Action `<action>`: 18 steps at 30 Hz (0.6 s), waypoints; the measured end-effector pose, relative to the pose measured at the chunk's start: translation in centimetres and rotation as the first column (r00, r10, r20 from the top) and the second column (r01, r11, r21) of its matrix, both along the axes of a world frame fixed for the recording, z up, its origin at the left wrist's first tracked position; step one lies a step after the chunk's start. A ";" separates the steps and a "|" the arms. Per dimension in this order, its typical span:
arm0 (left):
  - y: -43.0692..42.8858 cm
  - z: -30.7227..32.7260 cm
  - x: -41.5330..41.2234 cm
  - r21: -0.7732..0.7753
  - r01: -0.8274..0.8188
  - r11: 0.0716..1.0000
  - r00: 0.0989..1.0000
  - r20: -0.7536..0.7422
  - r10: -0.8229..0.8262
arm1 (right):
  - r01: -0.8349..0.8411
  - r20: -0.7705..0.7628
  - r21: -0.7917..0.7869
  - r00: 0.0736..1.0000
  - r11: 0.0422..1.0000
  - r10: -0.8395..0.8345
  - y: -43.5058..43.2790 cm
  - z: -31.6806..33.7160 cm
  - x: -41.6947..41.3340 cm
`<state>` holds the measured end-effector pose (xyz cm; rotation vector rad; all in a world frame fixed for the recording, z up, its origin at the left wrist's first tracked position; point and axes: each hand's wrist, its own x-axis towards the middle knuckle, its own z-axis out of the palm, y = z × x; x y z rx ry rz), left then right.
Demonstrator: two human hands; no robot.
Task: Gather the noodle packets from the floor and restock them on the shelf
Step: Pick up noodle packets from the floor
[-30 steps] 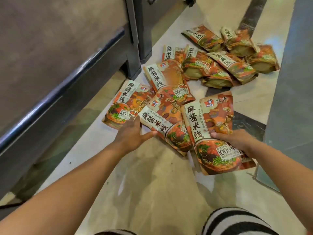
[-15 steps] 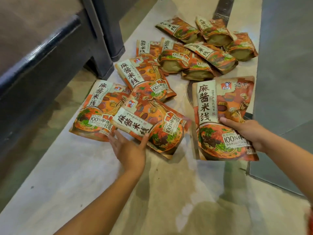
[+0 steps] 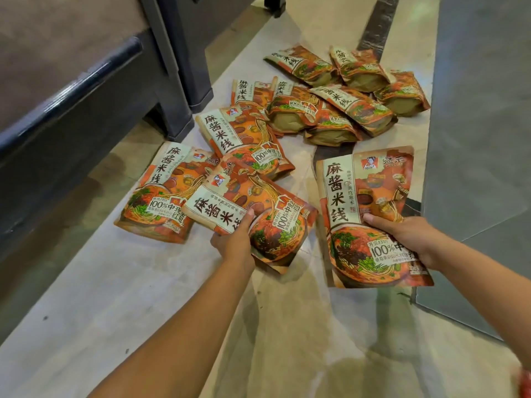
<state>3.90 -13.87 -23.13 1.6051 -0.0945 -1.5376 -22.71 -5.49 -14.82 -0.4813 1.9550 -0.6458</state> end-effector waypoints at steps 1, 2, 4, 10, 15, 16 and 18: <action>-0.1 -0.2 -0.1 0.004 -0.001 1.000 1.000 -0.025 0.001 | -0.006 0.006 0.001 1.000 1.000 0.006 0.0 -0.1 -0.1; -0.2 -0.3 -0.2 0.011 0.003 1.000 0.998 -0.057 -0.003 | -0.010 0.011 0.000 1.000 1.000 0.010 0.1 -0.2 -0.3; -0.3 -0.4 -0.4 0.030 0.027 0.999 0.994 -0.104 -0.024 | -0.007 0.016 -0.007 1.000 1.000 0.008 0.4 -0.4 -0.5; -1.0 -0.9 -0.8 -0.010 0.101 0.995 0.993 -0.052 -0.101 | 0.043 0.052 -0.017 0.998 0.999 -0.042 0.5 -1.5 -1.1; -1.0 2.4 0.2 -0.165 0.208 0.964 0.978 0.032 -0.206 | 0.285 0.226 -0.042 0.936 0.957 -0.269 2.0 -2.3 -1.5; -0.8 3.5 0.8 -0.190 0.235 0.953 0.972 0.033 -0.233 | 0.357 0.269 -0.012 0.901 0.934 -0.341 3.0 -2.2 -1.4; 0.0 6.5 2.0 -0.189 0.277 0.942 0.961 0.046 -0.273 | 0.459 0.339 0.058 0.826 0.886 -0.450 5.5 -0.9 -1.0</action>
